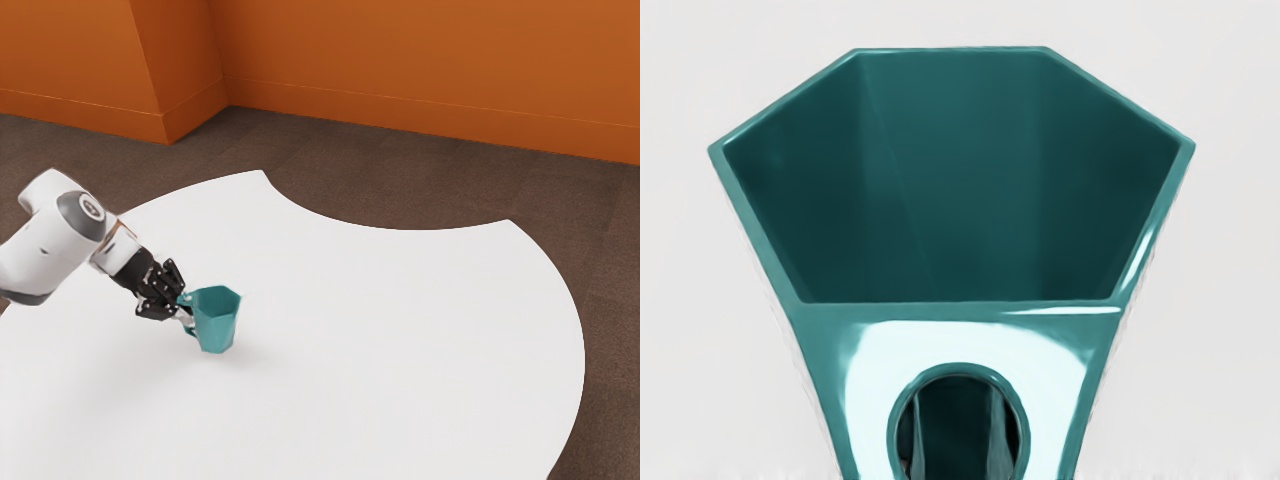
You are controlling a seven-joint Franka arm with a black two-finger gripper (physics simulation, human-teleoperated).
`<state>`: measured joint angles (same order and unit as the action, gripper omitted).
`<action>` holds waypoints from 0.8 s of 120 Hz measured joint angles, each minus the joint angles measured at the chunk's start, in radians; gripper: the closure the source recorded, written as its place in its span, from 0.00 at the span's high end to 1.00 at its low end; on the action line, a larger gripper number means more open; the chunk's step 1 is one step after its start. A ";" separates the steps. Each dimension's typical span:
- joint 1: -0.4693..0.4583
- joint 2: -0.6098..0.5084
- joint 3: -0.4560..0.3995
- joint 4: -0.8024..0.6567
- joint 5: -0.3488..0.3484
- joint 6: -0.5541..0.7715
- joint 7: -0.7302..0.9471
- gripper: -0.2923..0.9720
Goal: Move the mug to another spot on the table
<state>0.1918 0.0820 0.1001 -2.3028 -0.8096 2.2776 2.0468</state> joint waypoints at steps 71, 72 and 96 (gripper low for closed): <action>-0.002 0.063 0.004 0.007 -0.087 -0.004 0.312 0.56; -0.002 0.062 0.004 0.007 -0.087 -0.004 0.315 0.57; 0.004 0.048 0.004 0.006 -0.087 -0.013 0.366 0.69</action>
<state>0.1954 0.1301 0.1043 -2.2967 -0.8968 2.2645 2.4129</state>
